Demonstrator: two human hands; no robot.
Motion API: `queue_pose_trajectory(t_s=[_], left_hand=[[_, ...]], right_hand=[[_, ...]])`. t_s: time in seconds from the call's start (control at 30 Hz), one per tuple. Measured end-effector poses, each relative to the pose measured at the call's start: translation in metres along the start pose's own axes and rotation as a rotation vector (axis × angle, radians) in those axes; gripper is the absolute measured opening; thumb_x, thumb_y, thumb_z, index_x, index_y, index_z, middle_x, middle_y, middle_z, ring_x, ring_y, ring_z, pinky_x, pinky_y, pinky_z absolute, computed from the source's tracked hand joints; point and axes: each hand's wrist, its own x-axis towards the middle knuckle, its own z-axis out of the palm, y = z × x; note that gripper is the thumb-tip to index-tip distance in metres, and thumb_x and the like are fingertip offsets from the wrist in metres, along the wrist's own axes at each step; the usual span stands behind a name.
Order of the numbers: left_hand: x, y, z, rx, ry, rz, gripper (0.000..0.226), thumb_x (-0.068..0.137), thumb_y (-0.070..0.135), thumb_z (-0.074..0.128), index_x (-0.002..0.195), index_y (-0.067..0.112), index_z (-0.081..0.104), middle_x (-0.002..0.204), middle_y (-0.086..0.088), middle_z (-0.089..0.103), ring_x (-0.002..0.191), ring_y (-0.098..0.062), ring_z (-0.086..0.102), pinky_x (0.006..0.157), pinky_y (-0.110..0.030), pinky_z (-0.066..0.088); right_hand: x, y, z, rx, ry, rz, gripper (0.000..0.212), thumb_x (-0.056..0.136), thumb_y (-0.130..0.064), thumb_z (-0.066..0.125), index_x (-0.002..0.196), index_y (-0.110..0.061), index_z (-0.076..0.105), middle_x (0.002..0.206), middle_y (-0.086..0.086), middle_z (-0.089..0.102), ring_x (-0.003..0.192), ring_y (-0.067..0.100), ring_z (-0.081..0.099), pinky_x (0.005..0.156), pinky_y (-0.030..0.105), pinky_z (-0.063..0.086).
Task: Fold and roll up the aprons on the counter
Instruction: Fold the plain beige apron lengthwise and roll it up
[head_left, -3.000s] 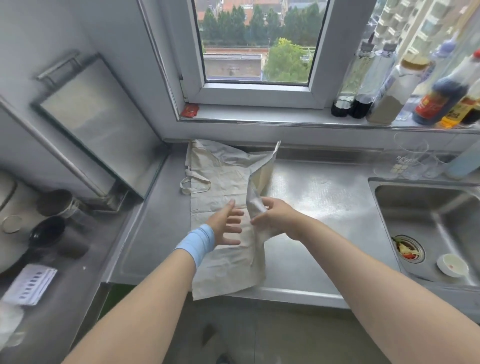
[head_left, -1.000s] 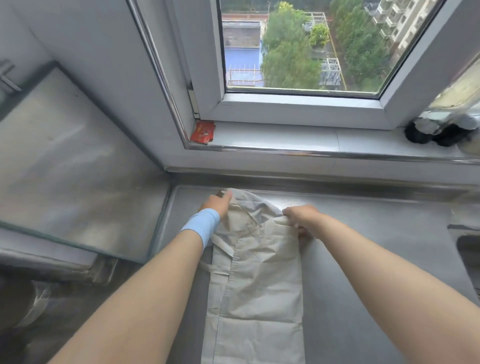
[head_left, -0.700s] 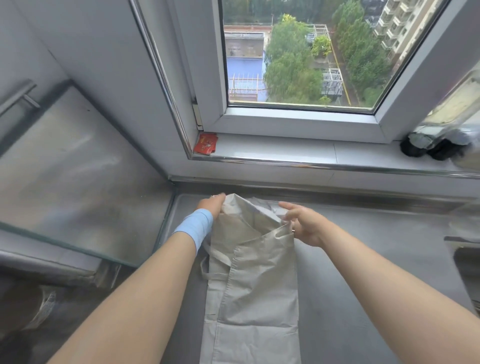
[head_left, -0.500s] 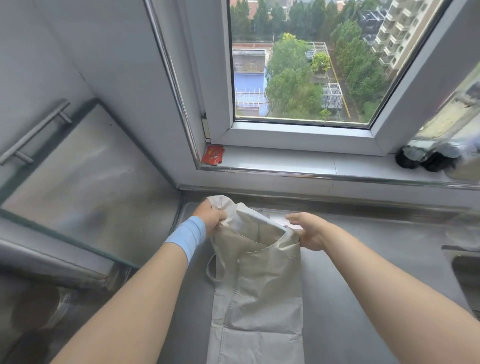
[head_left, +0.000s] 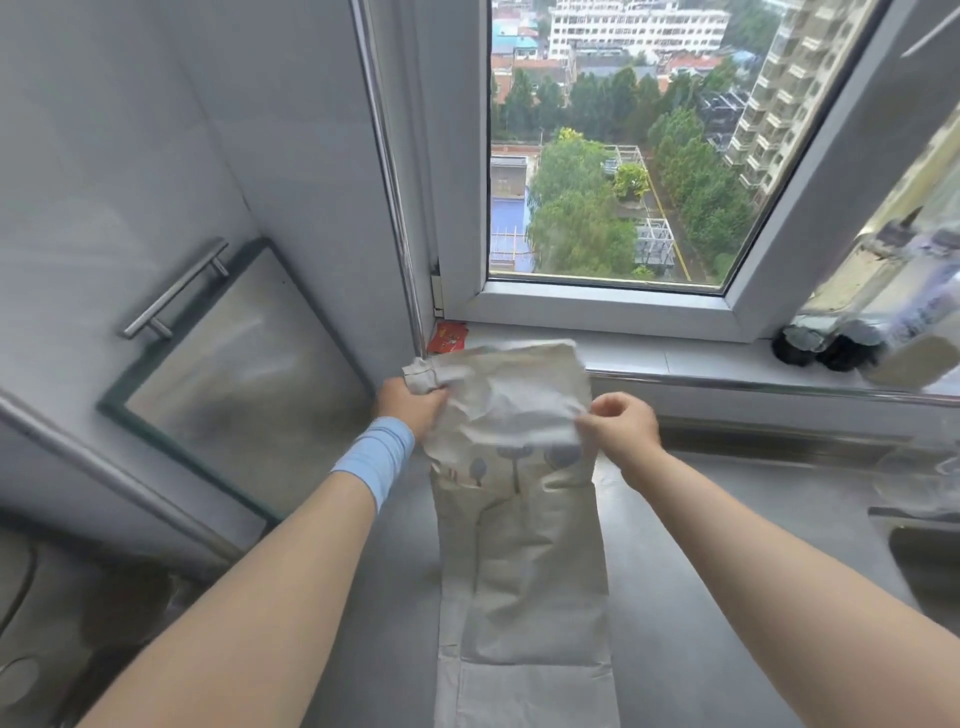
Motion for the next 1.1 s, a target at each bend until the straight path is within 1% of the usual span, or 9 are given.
queue_pose_trajectory(t_s=[0.13, 0.3, 0.37, 0.47, 0.6, 0.7, 0.9, 1.03, 1.1], left_hand=[[0.004, 0.007, 0.007, -0.024, 0.114, -0.040, 0.031, 0.068, 0.027, 0.081, 0.092, 0.011, 0.072, 0.093, -0.010, 0.071, 0.086, -0.027, 0.069, 0.082, -0.038, 0.056], [-0.001, -0.007, 0.028, 0.004, 0.031, -0.083, 0.100, 0.069, 0.027, 0.083, 0.151, 0.019, 0.025, 0.150, -0.005, 0.036, 0.129, -0.024, 0.048, 0.110, -0.040, 0.038], [-0.009, -0.017, 0.038, 0.117, 0.072, -0.058, 0.092, 0.075, 0.018, 0.077, 0.151, 0.015, 0.024, 0.151, -0.012, 0.029, 0.133, -0.026, 0.042, 0.113, -0.033, 0.031], [-0.020, -0.037, 0.054, 0.188, 0.002, 0.015, 0.052, 0.081, 0.007, 0.062, 0.131, 0.018, 0.052, 0.130, -0.009, 0.052, 0.108, -0.026, 0.059, 0.098, -0.027, 0.042], [-0.032, -0.059, 0.086, 0.362, -0.351, 0.031, 0.033, 0.087, 0.012, 0.056, 0.117, 0.024, 0.063, 0.111, 0.004, 0.069, 0.097, -0.015, 0.063, 0.086, -0.021, 0.047], [-0.036, -0.070, 0.114, 0.488, -0.485, 0.012, 0.032, 0.088, 0.017, 0.058, 0.119, 0.024, 0.063, 0.116, 0.004, 0.068, 0.106, -0.015, 0.063, 0.093, -0.021, 0.045], [-0.028, -0.072, 0.167, 0.711, -0.587, 0.044, 0.046, 0.091, 0.023, 0.052, 0.137, 0.023, 0.050, 0.139, -0.002, 0.054, 0.126, -0.023, 0.051, 0.106, -0.031, 0.039], [-0.016, -0.069, 0.196, 0.753, -0.585, -0.049, 0.046, 0.090, 0.040, 0.049, 0.133, 0.024, 0.052, 0.132, -0.005, 0.058, 0.120, -0.029, 0.054, 0.103, -0.038, 0.042], [-0.008, -0.066, 0.206, 0.787, -0.581, -0.066, 0.045, 0.089, 0.049, 0.044, 0.125, 0.028, 0.059, 0.125, -0.004, 0.063, 0.117, -0.029, 0.056, 0.104, -0.041, 0.040]], right_hand=[[0.002, -0.008, 0.002, -0.026, 0.208, -0.096, 0.015, 0.064, -0.025, 0.072, 0.075, -0.022, 0.063, 0.073, -0.009, 0.068, 0.068, 0.014, 0.063, 0.072, 0.034, 0.054], [0.010, 0.008, 0.000, 0.129, -0.051, -0.023, 0.040, 0.083, -0.003, 0.072, 0.119, -0.016, 0.058, 0.113, 0.006, 0.062, 0.086, 0.022, 0.066, 0.076, 0.047, 0.061], [0.015, 0.028, -0.003, -0.032, -0.079, -0.024, 0.050, 0.083, 0.001, 0.068, 0.127, -0.018, 0.057, 0.120, 0.004, 0.057, 0.086, 0.019, 0.062, 0.071, 0.038, 0.059], [0.012, 0.061, -0.007, -0.308, -0.147, 0.006, 0.039, 0.081, -0.002, 0.060, 0.112, -0.024, 0.065, 0.118, 0.007, 0.065, 0.079, 0.019, 0.059, 0.063, 0.028, 0.048], [-0.001, 0.103, -0.011, -0.722, -0.356, 0.086, 0.039, 0.085, -0.012, 0.055, 0.122, -0.022, 0.065, 0.122, 0.003, 0.063, 0.108, 0.021, 0.062, 0.085, 0.026, 0.049], [-0.006, 0.126, -0.006, -0.895, -0.457, -0.038, 0.039, 0.084, -0.020, 0.053, 0.119, -0.032, 0.068, 0.130, 0.002, 0.059, 0.122, 0.024, 0.054, 0.100, 0.029, 0.044], [0.024, 0.138, -0.003, -0.467, -0.261, 0.173, 0.018, 0.080, -0.020, 0.058, 0.096, -0.025, 0.065, 0.106, 0.000, 0.067, 0.094, 0.021, 0.063, 0.081, 0.029, 0.050], [0.038, 0.147, -0.001, -0.316, -0.194, 0.284, 0.042, 0.069, -0.014, 0.061, 0.101, 0.013, 0.058, 0.076, 0.016, 0.057, 0.065, 0.017, 0.047, 0.061, 0.031, 0.038], [0.035, 0.144, 0.001, -0.308, -0.227, 0.300, 0.028, 0.067, -0.012, 0.066, 0.079, 0.010, 0.055, 0.068, 0.017, 0.050, 0.059, 0.017, 0.041, 0.058, 0.030, 0.033]])
